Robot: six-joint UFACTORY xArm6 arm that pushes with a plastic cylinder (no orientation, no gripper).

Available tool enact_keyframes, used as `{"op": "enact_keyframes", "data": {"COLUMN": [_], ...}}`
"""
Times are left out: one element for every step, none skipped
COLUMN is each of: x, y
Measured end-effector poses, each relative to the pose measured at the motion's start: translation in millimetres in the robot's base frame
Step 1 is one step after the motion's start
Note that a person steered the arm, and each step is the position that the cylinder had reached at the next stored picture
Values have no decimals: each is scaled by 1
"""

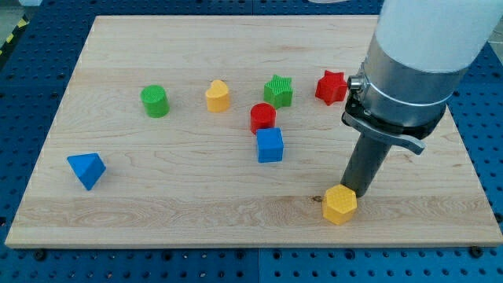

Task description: Place the yellow hexagon below the blue cube

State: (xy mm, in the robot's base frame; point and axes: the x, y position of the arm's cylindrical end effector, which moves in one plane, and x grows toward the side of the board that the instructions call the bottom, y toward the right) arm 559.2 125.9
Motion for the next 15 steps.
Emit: {"op": "enact_keyframes", "data": {"x": [6,32,46,43,22,9,8,11,18,29,33,31,29,29,24], "y": [40,52,18,1,-2,-26,-35,-29,-39,-58,-61,-66,-84,-104,-112]}}
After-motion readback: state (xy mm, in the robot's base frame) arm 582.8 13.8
